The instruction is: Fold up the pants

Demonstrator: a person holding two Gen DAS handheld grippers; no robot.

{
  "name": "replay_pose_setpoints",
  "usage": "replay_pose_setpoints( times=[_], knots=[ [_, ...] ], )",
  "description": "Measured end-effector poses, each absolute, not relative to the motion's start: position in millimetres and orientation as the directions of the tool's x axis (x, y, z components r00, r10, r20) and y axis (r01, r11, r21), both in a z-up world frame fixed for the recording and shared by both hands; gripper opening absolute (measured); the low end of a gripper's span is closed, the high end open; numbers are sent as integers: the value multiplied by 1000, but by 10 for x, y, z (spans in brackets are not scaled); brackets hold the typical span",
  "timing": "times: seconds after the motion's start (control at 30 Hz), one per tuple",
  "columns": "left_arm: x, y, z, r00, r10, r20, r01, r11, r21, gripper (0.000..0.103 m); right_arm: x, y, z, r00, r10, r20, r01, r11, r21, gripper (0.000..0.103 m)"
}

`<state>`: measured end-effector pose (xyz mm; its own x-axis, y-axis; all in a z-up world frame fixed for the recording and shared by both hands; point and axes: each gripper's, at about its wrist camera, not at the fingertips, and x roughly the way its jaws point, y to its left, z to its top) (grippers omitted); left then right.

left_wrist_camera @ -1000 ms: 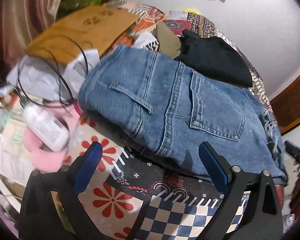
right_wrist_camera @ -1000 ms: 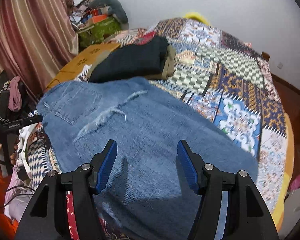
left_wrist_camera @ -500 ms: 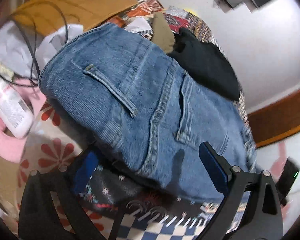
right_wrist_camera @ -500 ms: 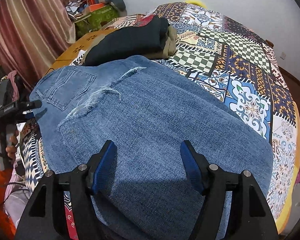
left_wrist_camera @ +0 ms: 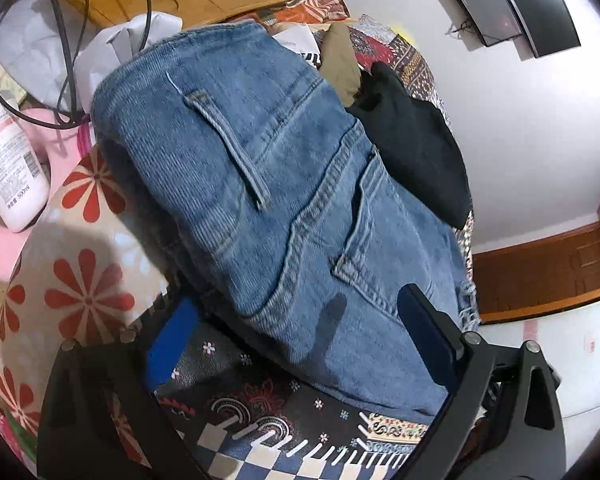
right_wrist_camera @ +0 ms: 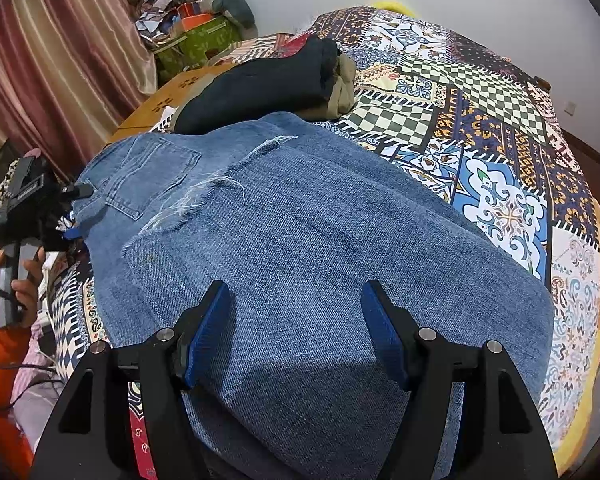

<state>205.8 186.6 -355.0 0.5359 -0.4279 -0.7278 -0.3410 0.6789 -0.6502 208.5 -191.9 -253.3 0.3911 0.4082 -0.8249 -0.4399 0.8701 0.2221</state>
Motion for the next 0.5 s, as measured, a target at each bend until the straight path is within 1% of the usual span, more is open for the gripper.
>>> replay_pose_setpoints(
  times=[0.17,0.27,0.3,0.33,0.37,0.4,0.43,0.47,0.5],
  knots=[
    [2243,1902,-3592,549,-417,-725,-350,673,-652,98,2089,-1934,-2535,390,419,-820,-442,867,232,66],
    [2385,1989,-3617,561,-424,-711,-377,634,-675,97,2085,-1946,-2538,390,426,-816,-443,864,239,66],
    [2408,2012,-3628,563,-419,-713,-388,627,-675,91,2085,-1949,-2539,390,428,-815,-443,864,241,66],
    [2423,2030,-3633,564,-405,-720,-409,621,-669,87,2086,-1953,-2541,390,429,-814,-442,863,243,66],
    [2428,2040,-3629,570,-380,-729,-429,619,-658,79,2088,-1960,-2544,391,432,-813,-441,863,247,66],
    [2422,2033,-3624,575,-352,-739,-442,626,-642,69,2090,-1961,-2545,392,435,-811,-440,863,250,66],
    [2416,2010,-3617,574,-320,-754,-451,645,-617,65,2094,-1967,-2550,392,439,-809,-439,862,255,66],
    [2421,1968,-3604,568,-285,-772,-453,675,-583,57,2093,-1968,-2551,392,441,-807,-438,861,258,66],
    [2422,1922,-3588,563,-249,-788,-453,705,-546,52,2095,-1971,-2551,392,444,-805,-437,860,262,66]
  ],
)
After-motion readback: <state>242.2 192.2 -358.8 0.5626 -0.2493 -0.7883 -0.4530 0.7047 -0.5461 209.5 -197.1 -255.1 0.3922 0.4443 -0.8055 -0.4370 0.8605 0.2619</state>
